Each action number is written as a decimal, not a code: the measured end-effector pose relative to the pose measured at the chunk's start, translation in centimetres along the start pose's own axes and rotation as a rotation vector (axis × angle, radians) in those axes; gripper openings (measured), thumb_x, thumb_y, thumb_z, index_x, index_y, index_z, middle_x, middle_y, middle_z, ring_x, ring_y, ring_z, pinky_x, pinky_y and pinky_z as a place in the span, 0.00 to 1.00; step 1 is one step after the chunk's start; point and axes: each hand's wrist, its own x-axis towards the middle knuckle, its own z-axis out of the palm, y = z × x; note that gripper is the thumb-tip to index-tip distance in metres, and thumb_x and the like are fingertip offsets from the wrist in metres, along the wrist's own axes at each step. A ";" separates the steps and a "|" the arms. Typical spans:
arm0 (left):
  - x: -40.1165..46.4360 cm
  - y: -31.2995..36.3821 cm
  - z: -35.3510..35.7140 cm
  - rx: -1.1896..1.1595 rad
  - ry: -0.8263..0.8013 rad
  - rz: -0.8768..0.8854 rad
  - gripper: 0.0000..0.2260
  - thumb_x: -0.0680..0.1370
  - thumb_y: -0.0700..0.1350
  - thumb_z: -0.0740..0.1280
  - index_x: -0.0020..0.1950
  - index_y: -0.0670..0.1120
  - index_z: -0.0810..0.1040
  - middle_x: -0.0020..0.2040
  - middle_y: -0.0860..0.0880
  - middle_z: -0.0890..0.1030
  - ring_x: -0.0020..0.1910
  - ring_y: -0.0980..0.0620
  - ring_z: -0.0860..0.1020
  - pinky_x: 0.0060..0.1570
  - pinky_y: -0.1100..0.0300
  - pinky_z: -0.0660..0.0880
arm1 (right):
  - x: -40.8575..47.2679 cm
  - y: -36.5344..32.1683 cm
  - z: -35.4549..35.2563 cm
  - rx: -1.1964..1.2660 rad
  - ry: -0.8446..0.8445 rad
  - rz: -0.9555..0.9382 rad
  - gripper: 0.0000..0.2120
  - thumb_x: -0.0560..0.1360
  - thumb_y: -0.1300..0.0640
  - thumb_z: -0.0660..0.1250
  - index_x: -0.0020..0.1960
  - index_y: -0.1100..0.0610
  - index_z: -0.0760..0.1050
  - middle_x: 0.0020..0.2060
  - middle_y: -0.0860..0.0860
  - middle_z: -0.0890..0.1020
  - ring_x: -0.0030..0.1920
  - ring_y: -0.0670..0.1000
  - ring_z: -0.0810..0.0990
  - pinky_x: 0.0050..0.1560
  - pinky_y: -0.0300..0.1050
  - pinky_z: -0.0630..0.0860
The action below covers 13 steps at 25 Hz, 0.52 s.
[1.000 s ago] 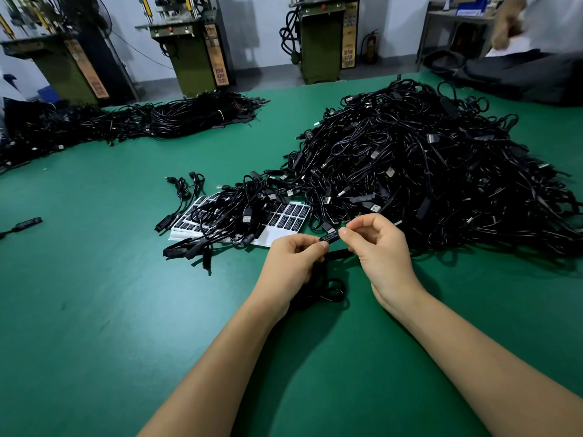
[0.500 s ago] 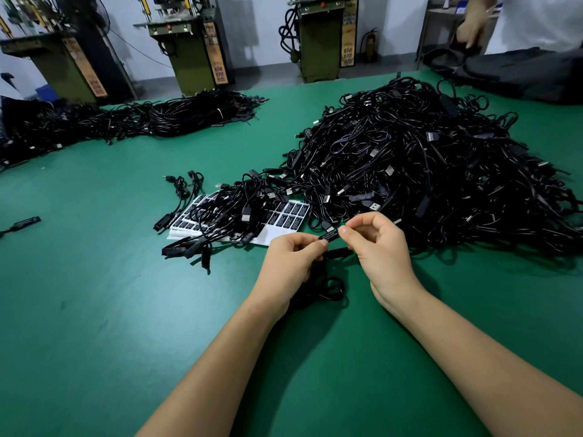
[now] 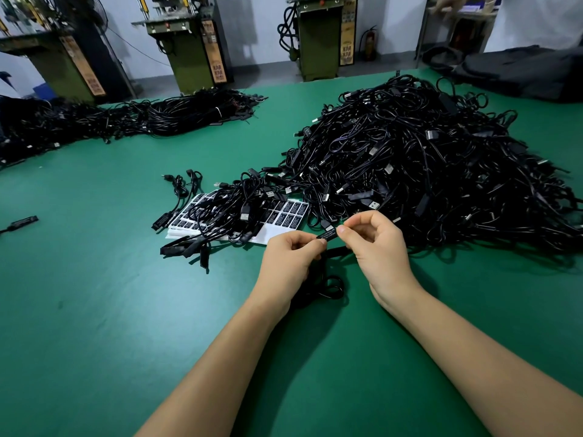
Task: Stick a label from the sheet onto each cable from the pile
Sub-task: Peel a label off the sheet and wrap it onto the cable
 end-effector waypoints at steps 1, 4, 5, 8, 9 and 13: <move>0.0 0.0 0.0 0.003 0.005 0.001 0.06 0.75 0.42 0.70 0.42 0.39 0.81 0.25 0.56 0.74 0.20 0.60 0.66 0.20 0.69 0.62 | 0.0 0.0 0.0 -0.011 0.003 -0.007 0.07 0.73 0.64 0.71 0.41 0.53 0.76 0.36 0.46 0.80 0.38 0.41 0.78 0.43 0.36 0.76; 0.0 0.0 0.1 0.026 0.022 0.011 0.05 0.75 0.42 0.70 0.41 0.40 0.80 0.24 0.57 0.74 0.20 0.61 0.67 0.21 0.70 0.62 | -0.1 0.0 0.1 -0.064 0.017 -0.043 0.08 0.73 0.64 0.71 0.41 0.53 0.76 0.35 0.45 0.80 0.37 0.41 0.77 0.42 0.33 0.74; 0.0 0.0 0.1 0.034 0.026 0.017 0.05 0.75 0.42 0.70 0.40 0.41 0.80 0.24 0.57 0.74 0.20 0.61 0.67 0.21 0.70 0.63 | -0.1 0.0 0.1 -0.092 0.017 -0.066 0.08 0.72 0.64 0.71 0.41 0.53 0.75 0.36 0.45 0.80 0.38 0.41 0.77 0.42 0.33 0.74; 0.0 0.0 0.2 0.042 0.038 0.034 0.05 0.74 0.41 0.70 0.38 0.43 0.79 0.25 0.57 0.74 0.21 0.61 0.67 0.22 0.70 0.63 | -0.4 -0.1 0.2 -0.199 0.013 -0.153 0.08 0.72 0.64 0.71 0.42 0.53 0.74 0.37 0.45 0.80 0.38 0.40 0.78 0.43 0.32 0.74; 0.0 0.0 0.2 0.042 0.040 0.038 0.05 0.74 0.41 0.70 0.38 0.43 0.80 0.25 0.57 0.74 0.21 0.60 0.67 0.23 0.69 0.63 | -0.6 -0.2 0.2 -0.243 0.020 -0.186 0.08 0.72 0.64 0.71 0.42 0.53 0.74 0.37 0.45 0.80 0.39 0.40 0.78 0.43 0.32 0.74; 0.0 -0.1 0.3 0.052 0.048 0.047 0.04 0.74 0.41 0.70 0.39 0.43 0.80 0.25 0.56 0.73 0.21 0.60 0.66 0.23 0.68 0.63 | -1.0 -0.1 0.5 -0.397 0.046 -0.297 0.09 0.71 0.65 0.71 0.45 0.55 0.73 0.39 0.47 0.79 0.41 0.44 0.78 0.44 0.37 0.74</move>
